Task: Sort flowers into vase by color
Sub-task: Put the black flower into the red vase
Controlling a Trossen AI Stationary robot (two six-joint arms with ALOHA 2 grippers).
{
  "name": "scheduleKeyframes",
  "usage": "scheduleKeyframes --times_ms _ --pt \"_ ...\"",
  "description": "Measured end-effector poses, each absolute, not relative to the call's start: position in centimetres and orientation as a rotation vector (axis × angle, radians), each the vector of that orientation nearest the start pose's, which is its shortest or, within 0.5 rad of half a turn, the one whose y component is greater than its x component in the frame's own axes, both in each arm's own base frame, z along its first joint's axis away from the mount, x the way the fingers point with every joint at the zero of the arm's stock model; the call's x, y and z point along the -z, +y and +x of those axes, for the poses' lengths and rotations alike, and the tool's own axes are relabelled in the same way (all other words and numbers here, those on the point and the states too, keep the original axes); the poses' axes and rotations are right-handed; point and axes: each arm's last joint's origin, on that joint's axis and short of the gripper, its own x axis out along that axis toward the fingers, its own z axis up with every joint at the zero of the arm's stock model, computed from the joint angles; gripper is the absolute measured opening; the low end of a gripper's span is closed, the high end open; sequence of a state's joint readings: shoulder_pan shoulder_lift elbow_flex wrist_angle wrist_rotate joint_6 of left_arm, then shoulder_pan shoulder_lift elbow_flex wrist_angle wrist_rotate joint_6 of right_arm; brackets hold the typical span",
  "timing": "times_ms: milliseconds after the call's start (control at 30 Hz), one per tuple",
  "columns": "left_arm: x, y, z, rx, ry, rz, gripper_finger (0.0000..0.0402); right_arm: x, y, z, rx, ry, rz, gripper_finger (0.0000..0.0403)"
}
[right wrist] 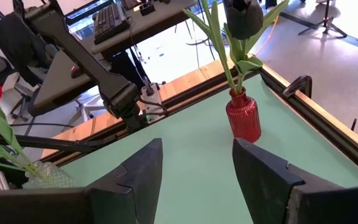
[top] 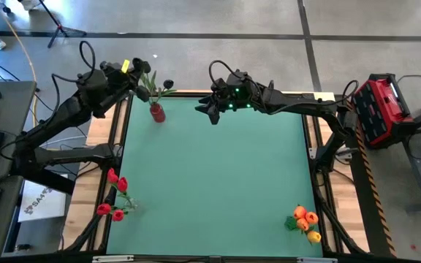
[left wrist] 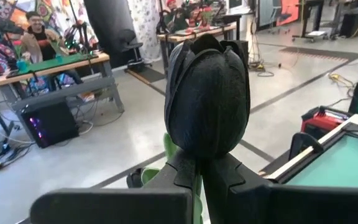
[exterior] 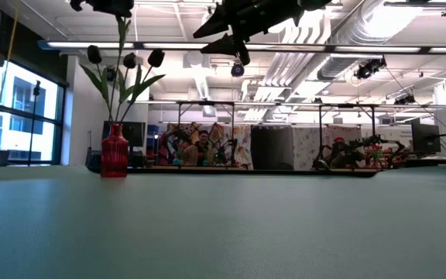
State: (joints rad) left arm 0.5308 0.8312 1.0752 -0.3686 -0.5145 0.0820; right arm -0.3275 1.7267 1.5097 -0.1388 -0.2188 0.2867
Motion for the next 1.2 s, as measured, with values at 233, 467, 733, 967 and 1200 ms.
scheduleKeyframes --times_ms 233,467,733,967,1200 --pt "-40.6 9.0 12.4 -1.050 0.145 0.049 0.0000 -33.7 -12.4 38.4 0.155 0.327 0.362 0.0183" --pt "-40.1 8.9 12.3 -1.068 0.198 0.027 0.0000 -33.7 -13.0 38.2 0.167 0.325 0.357 0.0183" --pt "-39.9 9.0 12.3 -1.091 0.219 0.029 0.0000 -33.7 -13.1 38.1 0.171 0.324 0.359 0.0183" --pt "-40.3 9.2 12.1 -1.101 0.192 0.054 0.0000 -33.7 -13.2 38.1 0.192 0.322 0.354 0.0183" --pt "-40.3 9.4 12.0 -1.078 0.161 0.000 0.0000 -33.7 -13.2 38.1 0.207 0.321 0.351 0.0183"
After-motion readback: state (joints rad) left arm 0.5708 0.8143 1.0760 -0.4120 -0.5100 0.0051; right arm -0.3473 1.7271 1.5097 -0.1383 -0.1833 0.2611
